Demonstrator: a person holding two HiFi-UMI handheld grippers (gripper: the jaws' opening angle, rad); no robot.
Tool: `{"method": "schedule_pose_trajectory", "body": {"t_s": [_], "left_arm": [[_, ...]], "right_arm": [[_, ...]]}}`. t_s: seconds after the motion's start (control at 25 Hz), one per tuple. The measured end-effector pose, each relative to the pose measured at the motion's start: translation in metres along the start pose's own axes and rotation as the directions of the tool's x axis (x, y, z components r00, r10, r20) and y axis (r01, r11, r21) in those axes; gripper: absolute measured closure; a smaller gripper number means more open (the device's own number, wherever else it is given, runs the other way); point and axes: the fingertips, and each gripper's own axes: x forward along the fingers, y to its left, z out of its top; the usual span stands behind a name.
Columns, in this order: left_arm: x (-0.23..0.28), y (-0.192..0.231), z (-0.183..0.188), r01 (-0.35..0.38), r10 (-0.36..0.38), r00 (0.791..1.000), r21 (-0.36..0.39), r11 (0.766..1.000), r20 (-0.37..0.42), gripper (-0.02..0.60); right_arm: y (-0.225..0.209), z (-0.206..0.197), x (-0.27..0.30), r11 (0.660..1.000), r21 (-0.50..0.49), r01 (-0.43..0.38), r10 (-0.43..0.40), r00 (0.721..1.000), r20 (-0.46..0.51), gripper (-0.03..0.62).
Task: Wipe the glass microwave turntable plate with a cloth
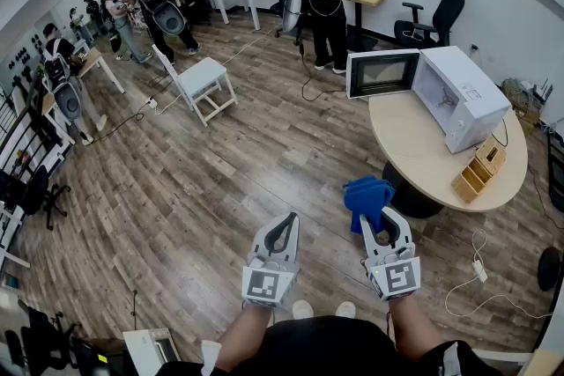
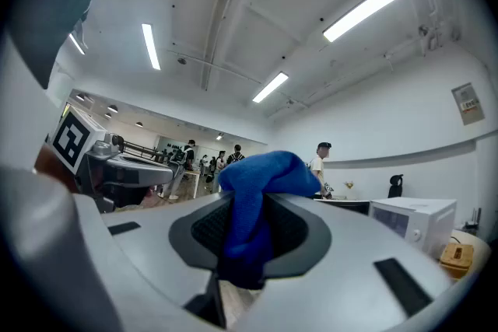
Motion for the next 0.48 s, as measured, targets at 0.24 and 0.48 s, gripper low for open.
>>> {"method": "schedule_pose_trajectory", "body": {"t_s": [0.24, 0.48], "left_arm": [[-0.003, 0.006, -0.005, 0.008, -0.008, 1.0, 0.001, 1.0, -0.014, 0.575], [-0.004, 0.017, -0.007, 0.012, -0.012, 1.0, -0.007, 1.0, -0.016, 0.575]], "right_arm": [[0.007, 0.003, 0.006, 1.0, -0.016, 0.004, -0.004, 1.0, 0.001, 0.508], [0.014, 0.005, 0.017, 1.0, -0.023, 0.007, -0.007, 1.0, 0.005, 0.507]]}}
